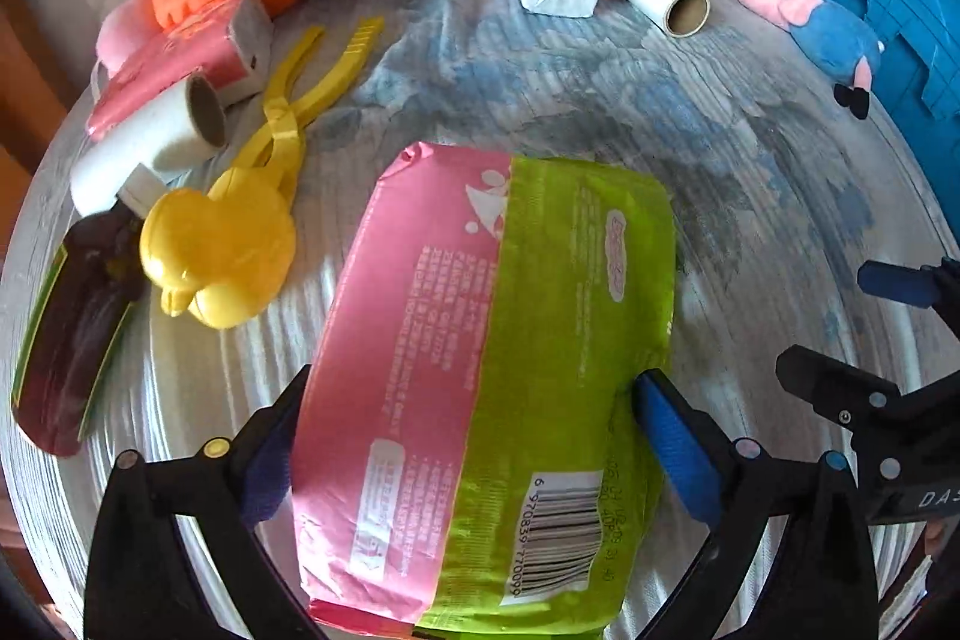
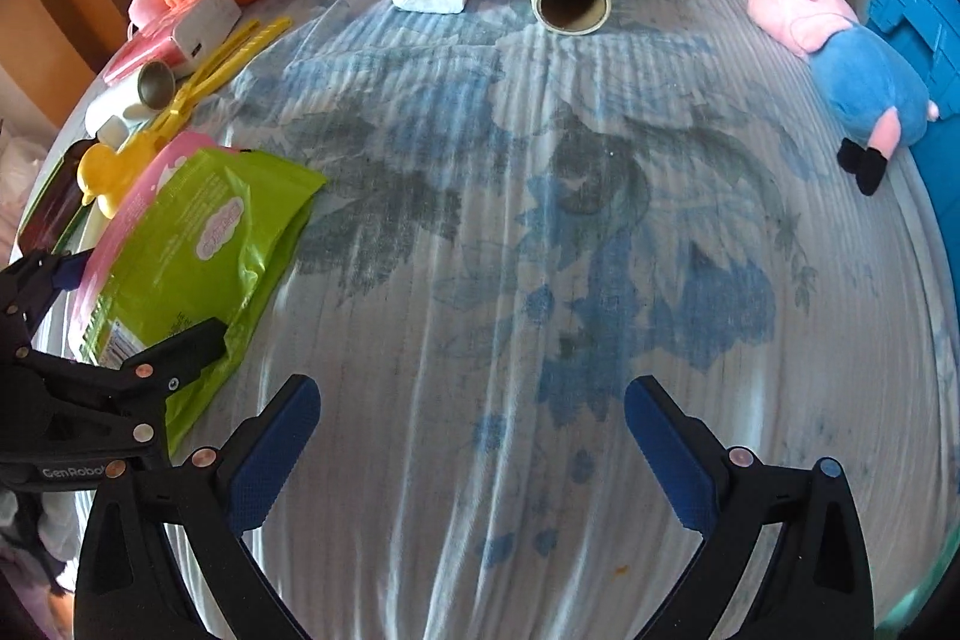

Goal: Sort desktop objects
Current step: 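Close the left tool on the wipe pack while the right tool approaches the yellow duck clip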

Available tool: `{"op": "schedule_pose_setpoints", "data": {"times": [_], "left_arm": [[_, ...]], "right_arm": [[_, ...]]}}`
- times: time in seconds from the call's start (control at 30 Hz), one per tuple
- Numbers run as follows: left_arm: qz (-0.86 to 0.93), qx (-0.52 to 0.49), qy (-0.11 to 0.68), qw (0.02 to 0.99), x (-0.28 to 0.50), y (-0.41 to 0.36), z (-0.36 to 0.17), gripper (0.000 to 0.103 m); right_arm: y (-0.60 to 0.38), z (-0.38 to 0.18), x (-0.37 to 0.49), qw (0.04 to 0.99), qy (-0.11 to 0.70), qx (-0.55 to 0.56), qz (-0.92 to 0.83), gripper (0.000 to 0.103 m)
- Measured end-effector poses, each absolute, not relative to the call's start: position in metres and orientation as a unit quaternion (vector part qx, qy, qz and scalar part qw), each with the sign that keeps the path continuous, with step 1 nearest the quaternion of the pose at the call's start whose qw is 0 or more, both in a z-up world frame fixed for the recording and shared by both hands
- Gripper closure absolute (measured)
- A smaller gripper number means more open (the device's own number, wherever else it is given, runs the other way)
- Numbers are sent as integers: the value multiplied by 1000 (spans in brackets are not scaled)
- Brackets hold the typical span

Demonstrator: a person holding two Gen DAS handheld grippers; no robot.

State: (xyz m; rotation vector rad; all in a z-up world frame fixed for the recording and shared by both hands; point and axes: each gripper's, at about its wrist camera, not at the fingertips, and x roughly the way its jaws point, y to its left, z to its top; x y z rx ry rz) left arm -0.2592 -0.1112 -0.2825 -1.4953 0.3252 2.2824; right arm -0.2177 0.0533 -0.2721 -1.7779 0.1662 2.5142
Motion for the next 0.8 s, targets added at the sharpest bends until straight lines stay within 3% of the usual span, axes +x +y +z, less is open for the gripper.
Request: {"op": "schedule_pose_setpoints", "data": {"times": [0.1,0.4,0.5,0.6,0.63,0.73,0.8], "left_arm": [[821,-537,85,175,-251,-124,-277,19],[853,-518,16,69,-230,-189,-264,36],[863,-504,16,13,-230,-226,-260,37],[866,-499,-12,-28,-233,-264,-262,37],[866,-497,-19,-43,-236,-272,-263,37],[870,-485,-28,-79,-242,-293,-262,37],[869,-485,-43,-83,-248,-304,-265,37]], "right_arm": [[51,-278,-214,31,29,-581,813,0],[49,-276,-205,31,16,-560,828,0],[42,-261,-213,10,63,-552,831,1],[5,-235,-229,-43,50,-521,851,1],[-11,-229,-238,-67,47,-514,854,3],[-60,-219,-262,-115,22,-498,860,28],[-90,-221,-277,-137,10,-492,860,33]]}}
